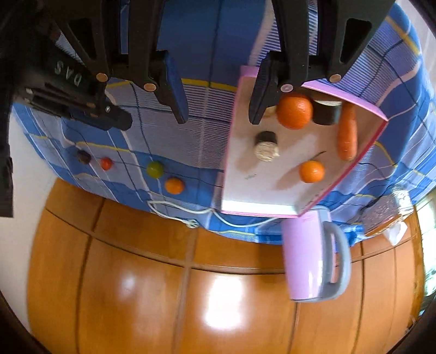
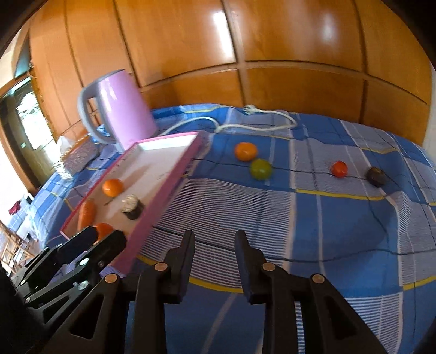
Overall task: Organize fruits
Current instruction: 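Open the left gripper over the tray while the right gripper releases the beige ball, then grasp the green lime with the left gripper while the right grasps the red tomato, then carry the lime and tomato over the pink tray with both grippers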
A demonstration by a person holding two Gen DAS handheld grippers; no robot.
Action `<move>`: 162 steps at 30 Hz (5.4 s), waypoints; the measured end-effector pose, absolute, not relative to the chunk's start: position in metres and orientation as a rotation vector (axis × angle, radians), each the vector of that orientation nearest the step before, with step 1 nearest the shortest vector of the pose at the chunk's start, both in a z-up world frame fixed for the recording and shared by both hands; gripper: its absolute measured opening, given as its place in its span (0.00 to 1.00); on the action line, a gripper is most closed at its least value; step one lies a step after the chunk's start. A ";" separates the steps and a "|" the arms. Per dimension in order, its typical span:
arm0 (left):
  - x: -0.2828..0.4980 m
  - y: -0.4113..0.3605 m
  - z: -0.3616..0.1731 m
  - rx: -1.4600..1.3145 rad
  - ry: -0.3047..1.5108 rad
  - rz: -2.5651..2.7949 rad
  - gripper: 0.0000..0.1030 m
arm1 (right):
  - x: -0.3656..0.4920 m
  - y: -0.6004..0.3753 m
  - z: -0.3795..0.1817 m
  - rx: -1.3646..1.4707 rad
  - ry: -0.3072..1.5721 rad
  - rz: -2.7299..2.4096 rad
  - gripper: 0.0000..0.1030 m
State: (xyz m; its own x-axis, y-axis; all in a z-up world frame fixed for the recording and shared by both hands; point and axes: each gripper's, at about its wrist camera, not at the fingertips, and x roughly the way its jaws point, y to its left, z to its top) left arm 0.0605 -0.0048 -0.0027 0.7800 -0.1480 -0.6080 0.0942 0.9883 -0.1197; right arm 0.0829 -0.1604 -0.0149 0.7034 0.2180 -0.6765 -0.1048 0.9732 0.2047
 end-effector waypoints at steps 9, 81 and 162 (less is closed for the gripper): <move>0.059 -0.027 -0.020 -0.011 0.682 -0.216 0.45 | 0.089 -0.224 -0.032 0.248 0.803 -0.002 0.29; 0.230 -0.112 -0.025 -0.070 0.842 -0.264 0.38 | 0.221 -0.316 -0.047 0.368 0.836 -0.130 0.29; 0.055 -0.037 -0.009 -0.004 0.684 -0.218 0.30 | 0.081 -0.218 -0.043 0.145 0.833 -0.006 0.27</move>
State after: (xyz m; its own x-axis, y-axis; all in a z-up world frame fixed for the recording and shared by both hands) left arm 0.0548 -0.0374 -0.0086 0.7533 -0.2013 -0.6262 0.1989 0.9772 -0.0748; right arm 0.0811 -0.2178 -0.0434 0.6735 0.0514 -0.7374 0.0626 0.9900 0.1262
